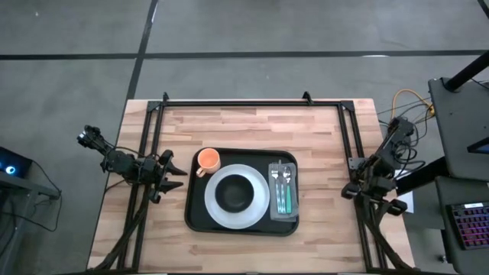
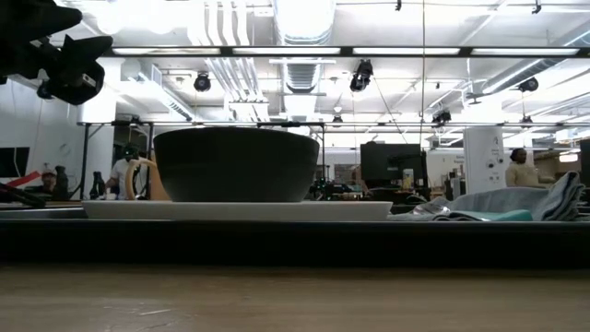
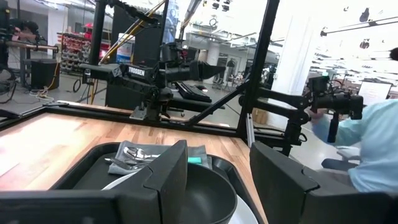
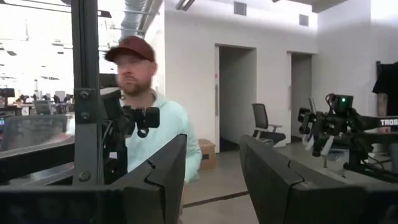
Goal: Set up tray
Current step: Return to Home Position
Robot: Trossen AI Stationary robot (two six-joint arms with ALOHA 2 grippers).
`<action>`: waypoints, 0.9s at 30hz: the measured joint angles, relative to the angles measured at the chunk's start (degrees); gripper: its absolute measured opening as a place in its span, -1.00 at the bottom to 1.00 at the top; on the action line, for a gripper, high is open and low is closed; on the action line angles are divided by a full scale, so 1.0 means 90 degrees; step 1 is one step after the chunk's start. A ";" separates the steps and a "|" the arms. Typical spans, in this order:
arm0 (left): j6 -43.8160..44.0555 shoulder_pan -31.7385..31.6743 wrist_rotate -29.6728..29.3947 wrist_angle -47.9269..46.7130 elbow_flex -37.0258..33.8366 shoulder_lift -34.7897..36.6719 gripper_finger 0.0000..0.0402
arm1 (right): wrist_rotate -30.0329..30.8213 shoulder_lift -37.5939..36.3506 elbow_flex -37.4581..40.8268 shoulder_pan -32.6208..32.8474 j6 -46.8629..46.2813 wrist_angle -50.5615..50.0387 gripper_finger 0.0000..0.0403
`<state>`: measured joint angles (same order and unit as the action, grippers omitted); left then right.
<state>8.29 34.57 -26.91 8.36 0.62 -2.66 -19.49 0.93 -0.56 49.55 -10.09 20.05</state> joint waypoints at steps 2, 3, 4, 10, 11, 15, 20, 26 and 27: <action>0.0000 0.0001 0.0002 0.0000 0.0000 0.0000 -0.22 | 0.0000 0.0044 0.0000 0.0004 0.0002 -0.0009 -0.30; 0.0001 0.0002 0.0000 0.0001 0.0000 0.0000 -0.22 | 0.0002 0.0065 0.0000 0.0004 -0.0003 -0.0015 -0.30; -0.0002 0.0002 0.0000 0.0000 0.0000 0.0000 -0.22 | 0.0002 0.0090 0.0000 0.0004 -0.0002 -0.0015 -0.31; -0.0002 0.0000 0.0002 0.0000 0.0000 0.0000 -0.22 | 0.0002 0.0199 0.0000 0.0004 0.0003 -0.0014 -0.35; 0.0001 0.0002 0.0000 0.0002 0.0000 0.0000 -0.22 | 0.0002 0.0206 0.0000 0.0004 0.0013 -0.0015 -0.35; 0.0001 0.0000 0.0000 0.0001 0.0000 0.0000 -0.22 | 0.0005 0.0206 0.0001 0.0004 0.0006 -0.0015 -0.36; -0.0001 0.0000 0.0000 0.0000 0.0000 0.0000 -0.22 | 0.0005 0.0206 0.0000 0.0004 0.0008 -0.0015 -0.33; 0.0001 0.0000 0.0002 0.0000 0.0000 0.0000 -0.22 | 0.0005 0.0206 0.0000 0.0004 0.0017 -0.0014 -0.33; 0.0000 0.0001 0.0001 0.0001 0.0000 0.0000 -0.22 | 0.0005 0.0206 0.0000 0.0004 0.0017 -0.0012 -0.34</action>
<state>8.29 34.58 -26.90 8.37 0.62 -2.66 -19.44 2.79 -0.56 49.58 -9.93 19.94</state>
